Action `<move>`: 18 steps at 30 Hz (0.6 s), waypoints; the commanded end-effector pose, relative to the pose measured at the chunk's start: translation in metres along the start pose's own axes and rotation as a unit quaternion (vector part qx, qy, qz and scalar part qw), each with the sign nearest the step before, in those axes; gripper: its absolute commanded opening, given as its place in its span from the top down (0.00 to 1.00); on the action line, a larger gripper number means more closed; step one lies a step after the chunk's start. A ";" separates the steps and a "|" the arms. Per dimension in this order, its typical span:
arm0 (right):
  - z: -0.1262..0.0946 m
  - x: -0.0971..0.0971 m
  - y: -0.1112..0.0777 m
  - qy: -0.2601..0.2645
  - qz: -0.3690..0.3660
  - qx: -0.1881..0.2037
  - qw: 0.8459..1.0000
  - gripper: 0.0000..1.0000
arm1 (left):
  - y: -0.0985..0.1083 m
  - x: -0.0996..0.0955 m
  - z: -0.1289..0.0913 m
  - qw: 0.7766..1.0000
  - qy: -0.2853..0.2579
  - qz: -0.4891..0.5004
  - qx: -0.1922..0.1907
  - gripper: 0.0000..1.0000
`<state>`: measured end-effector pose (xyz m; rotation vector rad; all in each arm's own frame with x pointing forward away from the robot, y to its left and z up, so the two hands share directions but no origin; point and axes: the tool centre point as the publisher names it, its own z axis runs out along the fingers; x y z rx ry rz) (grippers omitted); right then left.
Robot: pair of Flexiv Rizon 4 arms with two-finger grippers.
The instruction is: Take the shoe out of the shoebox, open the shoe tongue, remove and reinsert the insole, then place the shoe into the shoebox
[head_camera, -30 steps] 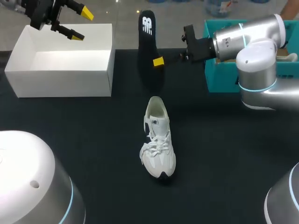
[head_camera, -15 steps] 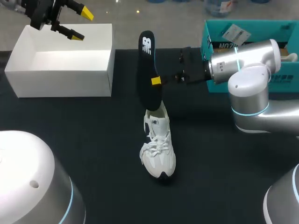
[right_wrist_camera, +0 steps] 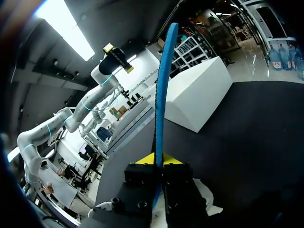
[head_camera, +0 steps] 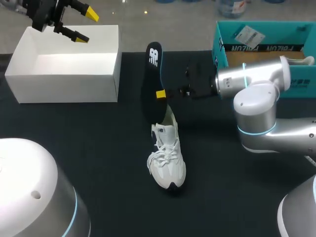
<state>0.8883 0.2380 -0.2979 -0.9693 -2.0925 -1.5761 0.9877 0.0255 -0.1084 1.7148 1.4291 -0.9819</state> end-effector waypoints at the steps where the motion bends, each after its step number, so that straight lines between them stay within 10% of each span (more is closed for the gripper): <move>1: 0.003 -0.001 -0.006 -0.004 0.006 0.004 1.000 1.00 | 0.000 0.000 -0.001 1.000 0.002 0.000 0.000 0.00; 18: -0.042 0.002 0.011 -0.058 -0.018 -0.004 0.998 1.00 | 0.000 0.000 -0.001 1.000 0.002 0.000 0.000 0.00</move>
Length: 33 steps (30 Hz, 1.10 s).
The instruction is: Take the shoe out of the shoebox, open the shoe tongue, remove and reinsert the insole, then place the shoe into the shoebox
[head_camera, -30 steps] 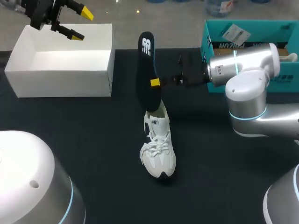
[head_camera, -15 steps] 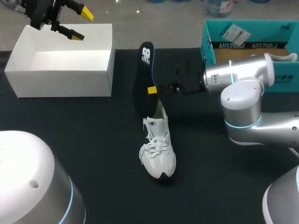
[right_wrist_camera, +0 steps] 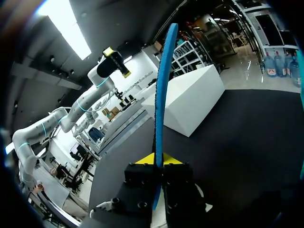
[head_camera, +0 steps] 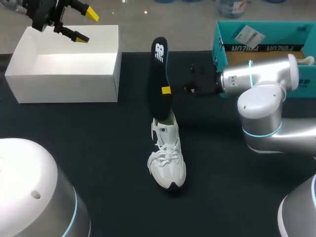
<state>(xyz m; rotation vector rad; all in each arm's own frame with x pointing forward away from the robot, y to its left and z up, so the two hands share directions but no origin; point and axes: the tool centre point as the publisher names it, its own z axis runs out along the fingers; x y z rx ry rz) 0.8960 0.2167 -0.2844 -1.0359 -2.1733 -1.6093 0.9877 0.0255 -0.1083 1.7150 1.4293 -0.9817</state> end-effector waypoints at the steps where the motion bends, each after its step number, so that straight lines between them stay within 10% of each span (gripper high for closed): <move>1: -0.023 0.003 0.000 -0.014 0.000 0.008 1.000 1.00 | 0.000 0.000 -0.001 1.000 0.002 0.000 0.000 0.00; 22: -0.026 -0.002 -0.032 -0.008 0.032 0.015 0.999 1.00 | 0.000 0.000 -0.001 1.000 0.002 0.000 0.000 0.00; 33: -0.024 -0.004 0.000 -0.014 -0.014 0.006 1.000 1.00 | 0.000 0.000 -0.001 1.000 0.002 0.000 0.000 0.00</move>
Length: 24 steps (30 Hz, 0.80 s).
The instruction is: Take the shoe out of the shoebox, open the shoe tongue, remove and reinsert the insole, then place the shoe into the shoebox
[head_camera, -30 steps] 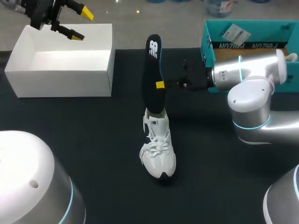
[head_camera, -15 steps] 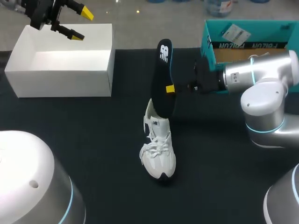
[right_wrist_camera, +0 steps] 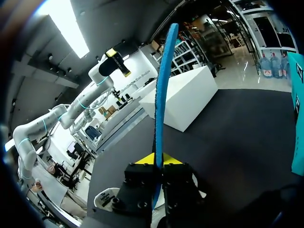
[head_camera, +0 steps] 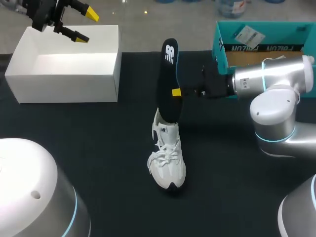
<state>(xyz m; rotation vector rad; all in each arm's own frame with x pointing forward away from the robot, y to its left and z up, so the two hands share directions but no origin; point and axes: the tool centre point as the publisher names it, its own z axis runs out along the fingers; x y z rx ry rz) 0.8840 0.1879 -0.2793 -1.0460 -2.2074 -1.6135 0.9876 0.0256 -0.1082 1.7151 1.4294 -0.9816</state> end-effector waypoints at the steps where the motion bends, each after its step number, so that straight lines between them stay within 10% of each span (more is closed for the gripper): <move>1: 0.008 -0.006 0.009 0.000 -0.005 0.009 1.000 1.00 | 0.000 0.000 -0.001 1.000 0.002 0.000 0.000 0.00; 24: 0.030 -0.005 -0.024 0.008 -0.007 -0.029 1.000 1.00 | 0.000 0.000 -0.001 1.000 0.002 0.000 0.000 0.00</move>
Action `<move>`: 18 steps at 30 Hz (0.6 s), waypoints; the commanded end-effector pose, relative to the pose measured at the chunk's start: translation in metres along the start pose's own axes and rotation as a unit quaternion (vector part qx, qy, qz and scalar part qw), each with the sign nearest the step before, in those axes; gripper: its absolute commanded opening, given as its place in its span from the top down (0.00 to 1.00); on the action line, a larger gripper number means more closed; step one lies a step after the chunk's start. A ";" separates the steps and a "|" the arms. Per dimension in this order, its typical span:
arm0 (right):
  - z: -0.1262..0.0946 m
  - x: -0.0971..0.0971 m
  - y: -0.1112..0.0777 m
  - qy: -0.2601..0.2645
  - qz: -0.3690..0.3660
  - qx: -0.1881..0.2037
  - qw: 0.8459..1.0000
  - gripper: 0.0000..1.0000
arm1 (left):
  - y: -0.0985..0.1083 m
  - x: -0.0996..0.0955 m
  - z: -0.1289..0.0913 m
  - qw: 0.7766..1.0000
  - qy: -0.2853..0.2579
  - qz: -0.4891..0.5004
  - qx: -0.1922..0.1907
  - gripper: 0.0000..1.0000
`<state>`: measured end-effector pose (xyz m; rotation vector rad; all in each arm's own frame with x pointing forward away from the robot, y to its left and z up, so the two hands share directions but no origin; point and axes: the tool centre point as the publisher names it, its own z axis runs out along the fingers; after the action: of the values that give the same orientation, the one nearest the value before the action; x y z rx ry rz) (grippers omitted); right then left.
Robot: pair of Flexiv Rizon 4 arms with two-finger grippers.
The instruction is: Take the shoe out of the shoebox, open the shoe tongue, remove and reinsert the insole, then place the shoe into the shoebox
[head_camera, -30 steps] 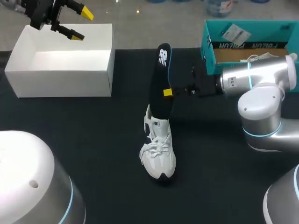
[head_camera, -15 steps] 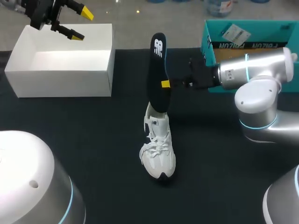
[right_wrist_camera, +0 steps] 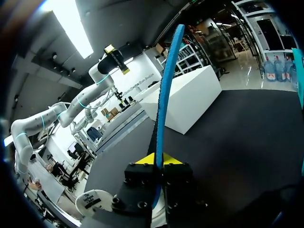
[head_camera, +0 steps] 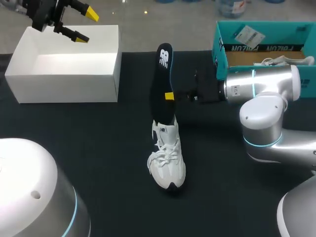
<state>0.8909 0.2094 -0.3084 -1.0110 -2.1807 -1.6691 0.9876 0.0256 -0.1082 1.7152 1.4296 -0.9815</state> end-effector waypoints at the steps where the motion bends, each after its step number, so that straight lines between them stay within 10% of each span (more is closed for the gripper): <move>1: -0.002 0.008 -0.011 -0.007 0.000 -0.011 1.000 1.00 | 0.000 0.000 -0.001 1.000 0.002 0.000 0.000 0.00; 18: -0.003 0.008 -0.015 -0.020 0.010 -0.007 1.000 1.00 | 0.000 0.000 -0.001 1.000 0.002 0.000 0.000 0.00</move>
<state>0.8750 0.2056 -0.3151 -1.0693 -2.1742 -1.6781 0.9876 0.0256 -0.1081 1.7152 1.4296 -0.9815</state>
